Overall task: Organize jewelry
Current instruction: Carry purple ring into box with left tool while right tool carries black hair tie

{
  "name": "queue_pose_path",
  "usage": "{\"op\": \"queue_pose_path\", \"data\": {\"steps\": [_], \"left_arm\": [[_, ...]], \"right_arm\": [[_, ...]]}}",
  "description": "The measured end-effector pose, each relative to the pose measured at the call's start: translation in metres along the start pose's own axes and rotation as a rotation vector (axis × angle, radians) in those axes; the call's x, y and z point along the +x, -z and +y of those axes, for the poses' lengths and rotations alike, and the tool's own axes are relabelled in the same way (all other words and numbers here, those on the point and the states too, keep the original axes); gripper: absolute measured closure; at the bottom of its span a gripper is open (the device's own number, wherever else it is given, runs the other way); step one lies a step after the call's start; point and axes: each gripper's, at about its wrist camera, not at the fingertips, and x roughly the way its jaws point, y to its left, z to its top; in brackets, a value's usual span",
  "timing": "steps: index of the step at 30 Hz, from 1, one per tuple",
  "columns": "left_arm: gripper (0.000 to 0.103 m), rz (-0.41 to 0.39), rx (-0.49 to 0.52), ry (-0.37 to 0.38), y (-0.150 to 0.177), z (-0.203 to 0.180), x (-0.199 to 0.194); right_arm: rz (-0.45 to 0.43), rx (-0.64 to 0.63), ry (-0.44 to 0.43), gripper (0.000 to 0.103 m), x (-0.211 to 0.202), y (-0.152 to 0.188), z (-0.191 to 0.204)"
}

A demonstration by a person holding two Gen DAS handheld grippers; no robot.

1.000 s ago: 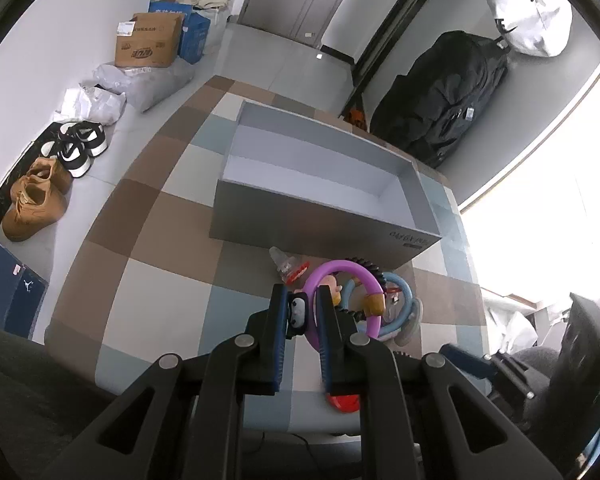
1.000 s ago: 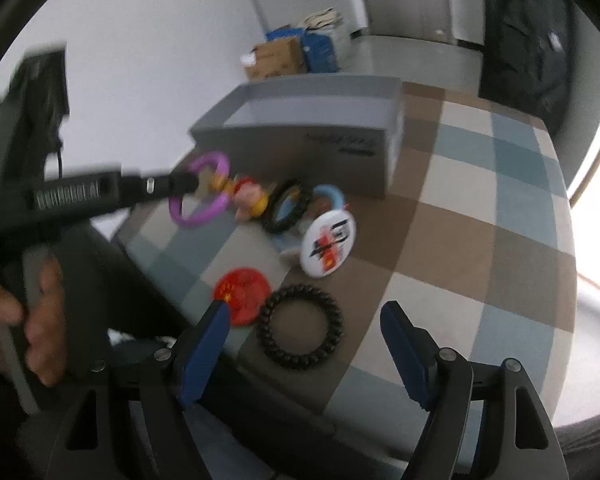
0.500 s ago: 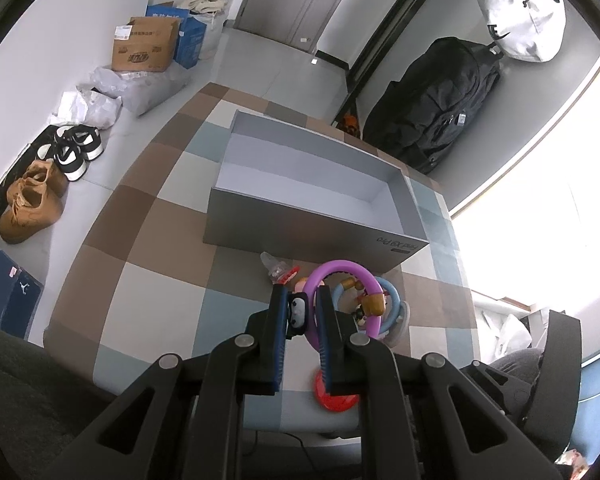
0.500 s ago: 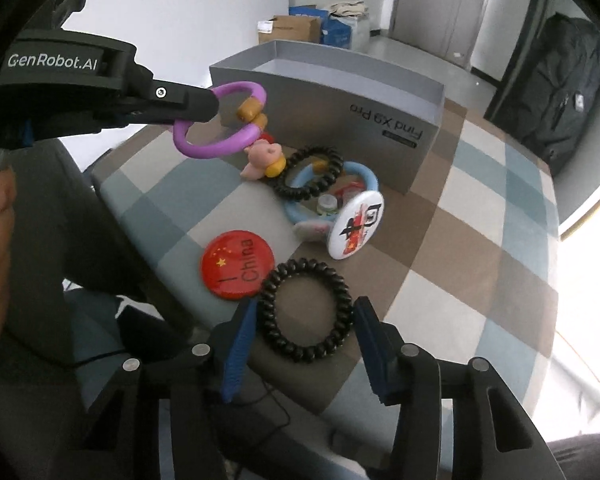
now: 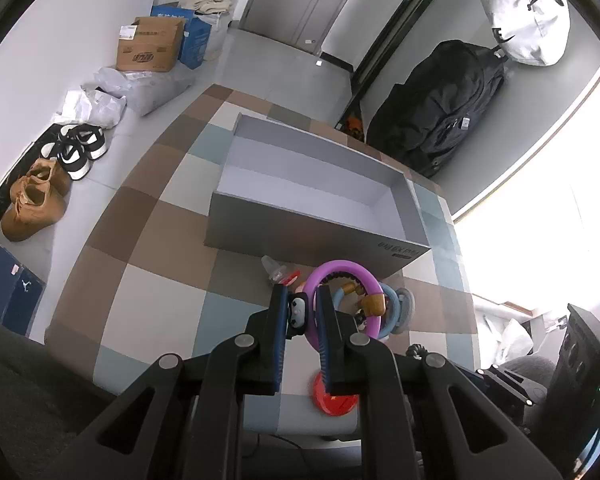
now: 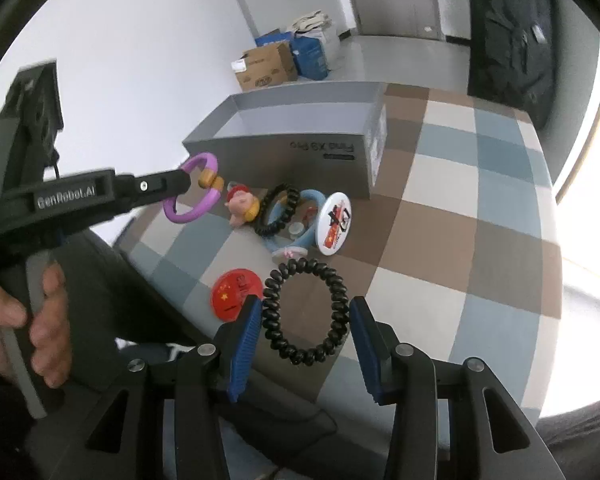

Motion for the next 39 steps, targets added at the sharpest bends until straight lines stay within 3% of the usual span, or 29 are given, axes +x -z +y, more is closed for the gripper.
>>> {"op": "queue_pose_path", "data": {"steps": [8,12,19,27,39], "left_arm": [[0.093,-0.020,-0.014,0.007,-0.009,0.001,-0.005],[0.093,-0.047,-0.010,0.012,-0.020,-0.002,-0.011],[0.093,-0.073,0.009,0.006,-0.040,-0.005,-0.009],[0.093,-0.063,0.012,-0.004,-0.063,-0.004,0.000],[0.093,-0.025,0.060,0.032,-0.086,-0.001,0.036]], "right_arm": [[-0.102,0.097,-0.111,0.059,-0.022,-0.012,-0.011],[-0.209,0.083,-0.151,0.059,-0.041,-0.029,-0.007],[-0.289,0.050,-0.161,0.059,-0.045,-0.073,-0.001],[-0.311,0.056,-0.169,0.059,-0.028,-0.116,-0.007],[-0.225,0.093,-0.162,0.059,0.029,-0.153,-0.026]]}}
